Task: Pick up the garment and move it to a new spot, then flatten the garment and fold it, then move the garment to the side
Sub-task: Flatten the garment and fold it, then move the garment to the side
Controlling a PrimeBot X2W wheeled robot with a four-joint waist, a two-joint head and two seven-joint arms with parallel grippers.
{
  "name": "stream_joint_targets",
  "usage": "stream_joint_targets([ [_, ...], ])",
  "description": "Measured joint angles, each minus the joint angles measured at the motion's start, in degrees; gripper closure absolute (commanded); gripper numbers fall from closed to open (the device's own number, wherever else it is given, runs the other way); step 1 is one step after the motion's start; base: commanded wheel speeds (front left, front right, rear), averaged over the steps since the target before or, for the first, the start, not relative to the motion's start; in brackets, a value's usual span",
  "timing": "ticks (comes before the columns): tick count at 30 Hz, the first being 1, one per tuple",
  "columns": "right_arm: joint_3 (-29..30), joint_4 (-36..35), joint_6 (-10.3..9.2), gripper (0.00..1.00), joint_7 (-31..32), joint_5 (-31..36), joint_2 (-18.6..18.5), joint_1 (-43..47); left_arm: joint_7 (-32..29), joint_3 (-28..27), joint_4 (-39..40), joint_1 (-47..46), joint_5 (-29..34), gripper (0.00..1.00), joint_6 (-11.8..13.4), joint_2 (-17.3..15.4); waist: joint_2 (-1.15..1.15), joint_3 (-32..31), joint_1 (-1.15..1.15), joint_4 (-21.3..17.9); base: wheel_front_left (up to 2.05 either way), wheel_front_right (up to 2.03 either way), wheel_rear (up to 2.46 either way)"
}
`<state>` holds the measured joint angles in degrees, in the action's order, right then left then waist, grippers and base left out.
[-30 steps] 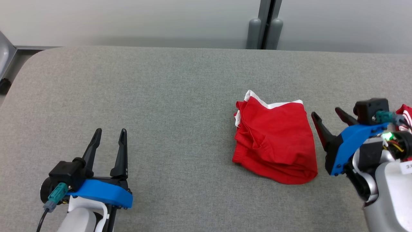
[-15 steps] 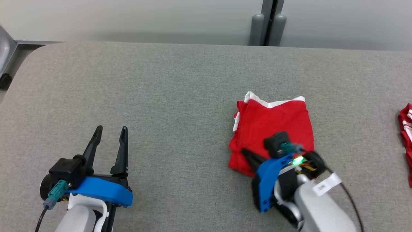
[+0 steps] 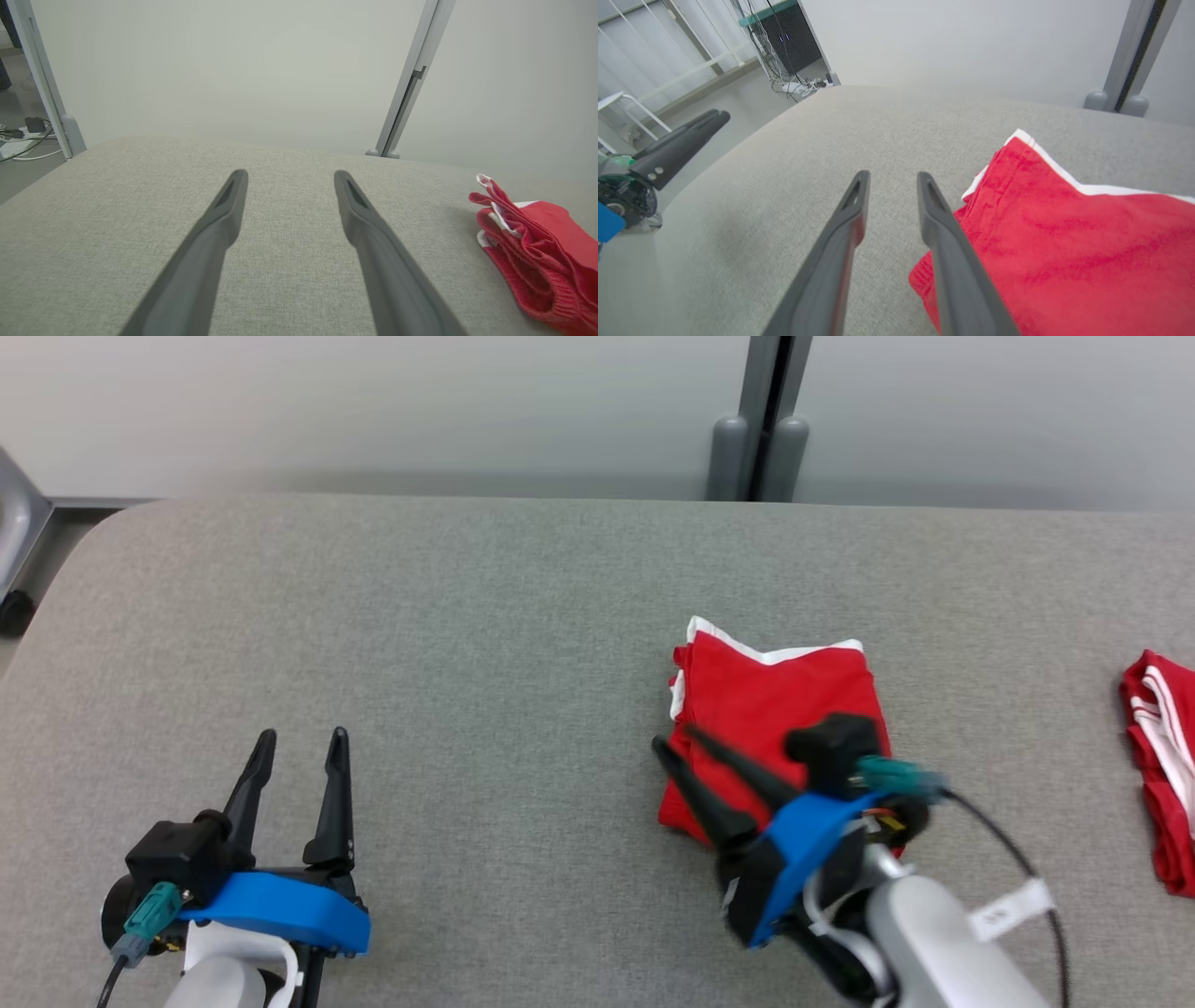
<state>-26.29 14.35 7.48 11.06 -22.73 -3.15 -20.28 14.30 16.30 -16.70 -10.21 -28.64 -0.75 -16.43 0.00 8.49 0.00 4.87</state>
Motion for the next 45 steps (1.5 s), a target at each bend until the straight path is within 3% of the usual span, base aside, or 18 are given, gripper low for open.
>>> stream_joint_targets([
  [9, 19.46, -11.06, 0.00, 0.00, -4.37, 6.41, -0.10, 8.16, 0.26, -1.18, 1.24, 3.16, -0.66, 0.00, 1.72, -0.11, 0.00, -2.89, 0.00, -3.05, 0.00, 0.00, 0.00],
  [15, 25.92, -12.38, 0.00, 0.00, -5.38, 9.47, -0.01, 11.75, 0.41, -1.51, 1.97, 4.78, -1.05, 0.00, 2.30, -0.37, 0.00, -4.81, 0.00, -4.79, 0.00, 0.00, 0.00],
  [30, 27.65, -5.20, 0.00, 0.00, -8.86, 11.28, -2.08, 12.93, 0.05, -2.10, 2.79, 7.60, -2.04, 0.00, 3.82, -0.90, 0.00, -7.53, 0.00, -7.80, 0.00, 0.00, 0.00],
  [45, 26.77, -4.16, 0.00, 0.00, -7.25, 11.25, -1.58, 12.37, -1.10, -1.18, 4.17, 7.71, -2.16, 0.00, 4.50, -1.12, 0.00, -6.71, 0.00, -7.74, 0.00, 0.00, 0.00],
])
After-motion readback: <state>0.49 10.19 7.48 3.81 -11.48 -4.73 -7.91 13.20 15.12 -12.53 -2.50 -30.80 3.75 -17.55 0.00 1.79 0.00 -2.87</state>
